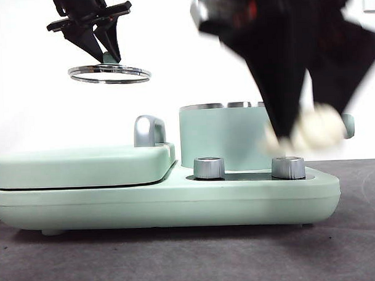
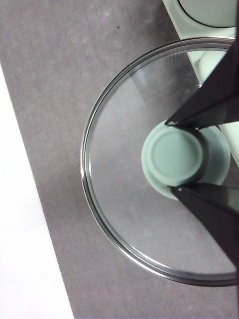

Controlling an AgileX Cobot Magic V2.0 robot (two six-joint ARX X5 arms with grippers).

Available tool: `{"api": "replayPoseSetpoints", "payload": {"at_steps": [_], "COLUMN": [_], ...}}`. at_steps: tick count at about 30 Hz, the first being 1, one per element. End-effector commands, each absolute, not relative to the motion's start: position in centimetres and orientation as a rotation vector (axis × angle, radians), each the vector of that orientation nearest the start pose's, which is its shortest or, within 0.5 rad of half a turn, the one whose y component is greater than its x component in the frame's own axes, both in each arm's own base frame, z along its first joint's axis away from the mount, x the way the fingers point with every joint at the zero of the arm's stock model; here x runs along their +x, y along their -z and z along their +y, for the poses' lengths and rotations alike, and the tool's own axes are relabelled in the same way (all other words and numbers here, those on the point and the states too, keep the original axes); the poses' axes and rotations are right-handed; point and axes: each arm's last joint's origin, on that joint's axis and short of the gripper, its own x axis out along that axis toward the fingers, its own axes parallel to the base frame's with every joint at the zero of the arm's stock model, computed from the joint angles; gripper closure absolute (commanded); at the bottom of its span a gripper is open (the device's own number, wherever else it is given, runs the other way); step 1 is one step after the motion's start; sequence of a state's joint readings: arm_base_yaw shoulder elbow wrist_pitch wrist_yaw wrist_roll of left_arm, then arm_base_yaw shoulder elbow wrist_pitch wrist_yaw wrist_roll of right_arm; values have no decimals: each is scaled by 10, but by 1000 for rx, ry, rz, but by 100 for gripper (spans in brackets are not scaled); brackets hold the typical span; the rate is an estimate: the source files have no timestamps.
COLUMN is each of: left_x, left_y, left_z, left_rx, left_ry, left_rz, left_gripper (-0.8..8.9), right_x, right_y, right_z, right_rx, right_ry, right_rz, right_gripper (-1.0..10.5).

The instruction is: Put the buns in a small steamer

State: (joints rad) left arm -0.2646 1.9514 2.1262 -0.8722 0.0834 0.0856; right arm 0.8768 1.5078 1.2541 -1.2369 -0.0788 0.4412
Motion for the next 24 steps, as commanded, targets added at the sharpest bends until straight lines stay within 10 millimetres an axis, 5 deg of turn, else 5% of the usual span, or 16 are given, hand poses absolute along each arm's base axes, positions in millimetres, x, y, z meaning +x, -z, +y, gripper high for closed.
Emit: {"api": "replayPoseSetpoints", "payload": {"at_steps": [1,6,12,17,24], "left_x": [410,410,410,410,410], "left_y": [-398,-398,-398,-398,-398], "left_z": [-115,-115,-115,-115,-115], "left_rx": [136,136,136,136,136], "left_ry": [370,370,369,370,369], "left_rz": [632,630,630,629,627], "left_gripper": [757,757,757,757,757], "right_x": [182,222,276,310,336], "right_y": [-301,-343,-358,-350,-313], "right_z": [202,187,183,189,200], "right_rx": [-243,-201,-184,-182,-205], "right_ry": [-485,-488,-458,-443,-409], "right_rz": [1446,1339,1292,1290,1378], "right_gripper": [739,720,720,720,720]}}
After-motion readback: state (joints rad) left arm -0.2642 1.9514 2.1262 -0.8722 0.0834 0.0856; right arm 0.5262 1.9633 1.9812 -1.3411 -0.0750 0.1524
